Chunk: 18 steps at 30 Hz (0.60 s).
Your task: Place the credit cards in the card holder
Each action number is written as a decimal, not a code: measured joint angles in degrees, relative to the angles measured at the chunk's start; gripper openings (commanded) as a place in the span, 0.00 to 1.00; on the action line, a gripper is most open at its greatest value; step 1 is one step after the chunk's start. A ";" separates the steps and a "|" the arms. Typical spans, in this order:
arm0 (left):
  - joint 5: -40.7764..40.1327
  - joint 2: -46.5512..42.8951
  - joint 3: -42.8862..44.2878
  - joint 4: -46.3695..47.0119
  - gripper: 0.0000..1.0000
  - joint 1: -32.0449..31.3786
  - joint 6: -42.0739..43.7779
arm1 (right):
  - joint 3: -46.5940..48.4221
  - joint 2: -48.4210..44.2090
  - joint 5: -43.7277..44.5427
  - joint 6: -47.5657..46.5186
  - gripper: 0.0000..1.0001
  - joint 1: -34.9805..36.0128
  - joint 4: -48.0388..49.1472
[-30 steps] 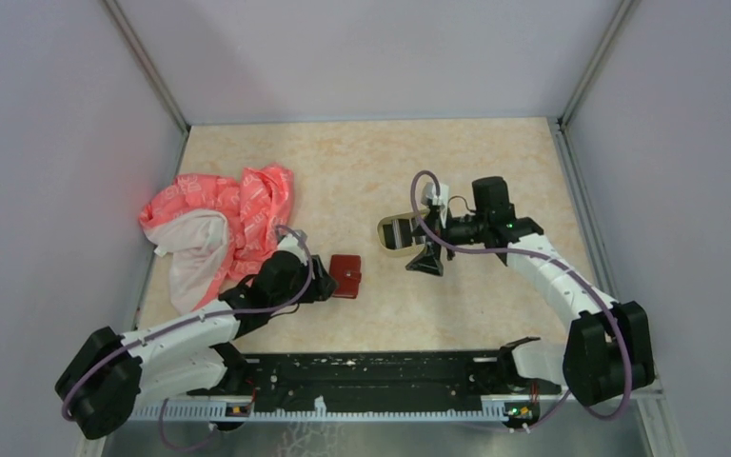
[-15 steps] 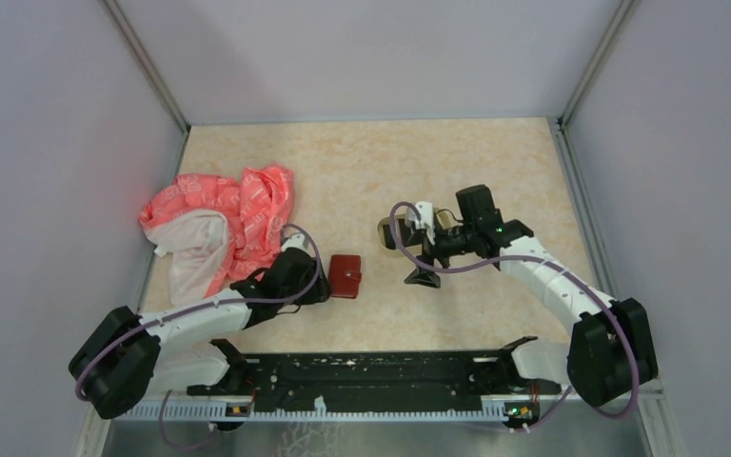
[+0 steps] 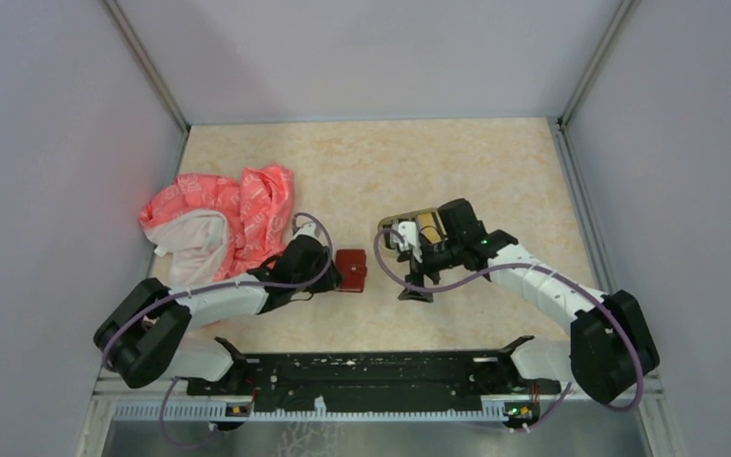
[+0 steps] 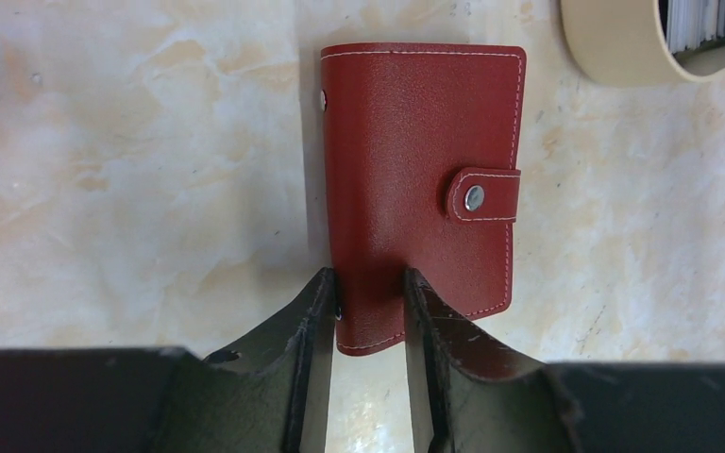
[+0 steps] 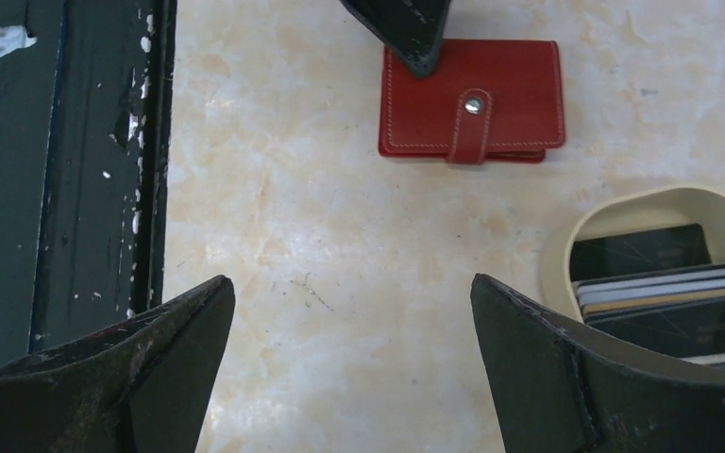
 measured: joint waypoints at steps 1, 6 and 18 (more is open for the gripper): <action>0.31 0.50 0.20 0.52 0.12 0.00 -0.11 | -0.55 0.33 0.48 -0.28 0.89 1.05 0.46; 2.69 2.60 0.50 3.69 0.00 0.33 -0.63 | -2.27 2.64 3.50 -0.76 0.74 5.55 3.67; 8.72 3.23 -4.57 13.70 0.00 -5.07 -7.23 | -3.74 5.40 9.57 5.77 0.59 8.28 14.99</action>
